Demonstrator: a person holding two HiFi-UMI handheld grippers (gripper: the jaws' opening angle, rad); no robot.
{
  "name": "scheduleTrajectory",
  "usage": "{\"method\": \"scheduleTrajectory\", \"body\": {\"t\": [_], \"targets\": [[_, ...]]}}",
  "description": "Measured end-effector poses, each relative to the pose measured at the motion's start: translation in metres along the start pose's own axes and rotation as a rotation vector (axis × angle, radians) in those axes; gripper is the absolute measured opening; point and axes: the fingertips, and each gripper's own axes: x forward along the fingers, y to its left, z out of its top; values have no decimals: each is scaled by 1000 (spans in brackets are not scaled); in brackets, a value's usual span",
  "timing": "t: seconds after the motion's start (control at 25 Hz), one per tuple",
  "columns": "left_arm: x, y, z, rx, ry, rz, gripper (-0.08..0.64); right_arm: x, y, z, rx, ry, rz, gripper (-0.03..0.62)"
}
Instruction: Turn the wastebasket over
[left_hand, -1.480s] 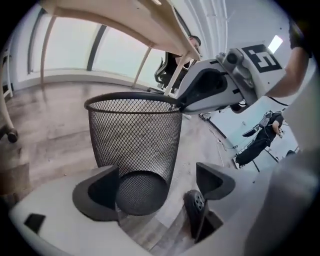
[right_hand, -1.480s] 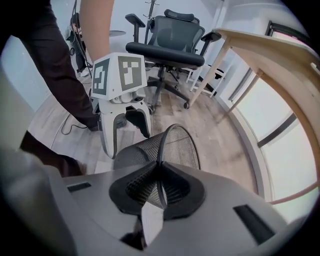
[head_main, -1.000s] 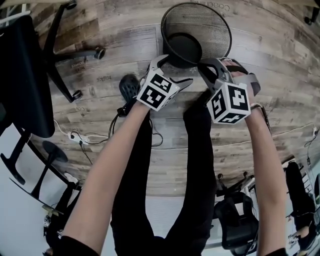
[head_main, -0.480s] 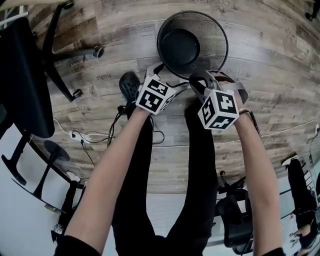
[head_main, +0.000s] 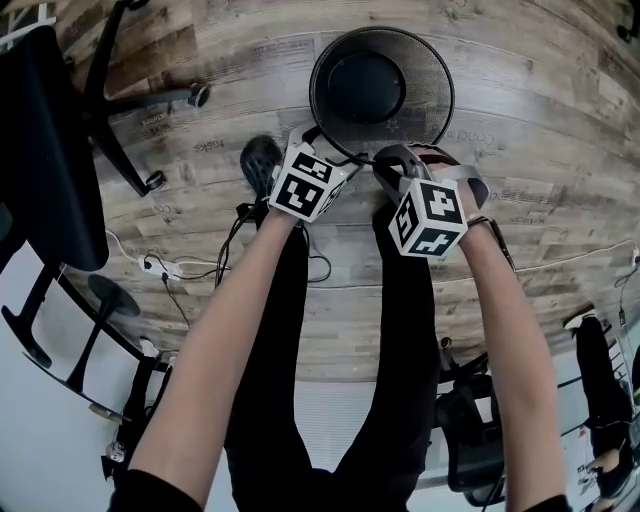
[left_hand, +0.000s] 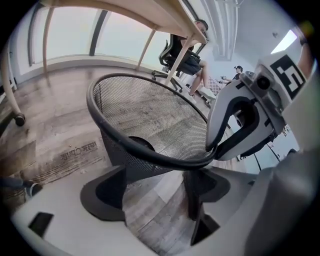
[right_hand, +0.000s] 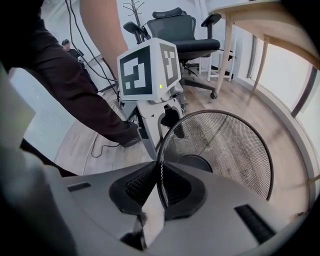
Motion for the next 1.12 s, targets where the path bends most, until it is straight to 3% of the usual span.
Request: {"method": "scheduleTrajectory", "body": {"t": [0.44, 0.72, 0.92, 1.12], "targets": [[-10, -1, -24, 76, 93, 17, 319, 20, 20, -6, -12, 60, 41, 57], [-20, 12, -42, 3, 123, 8, 229, 17, 24, -3, 29, 64, 36, 57], [-47, 31, -46, 10, 154, 115, 119, -2, 22, 10, 37, 52, 17, 57], [-86, 22, -30, 23, 132, 133, 84, -42, 18, 30, 71, 29, -10, 57]]}}
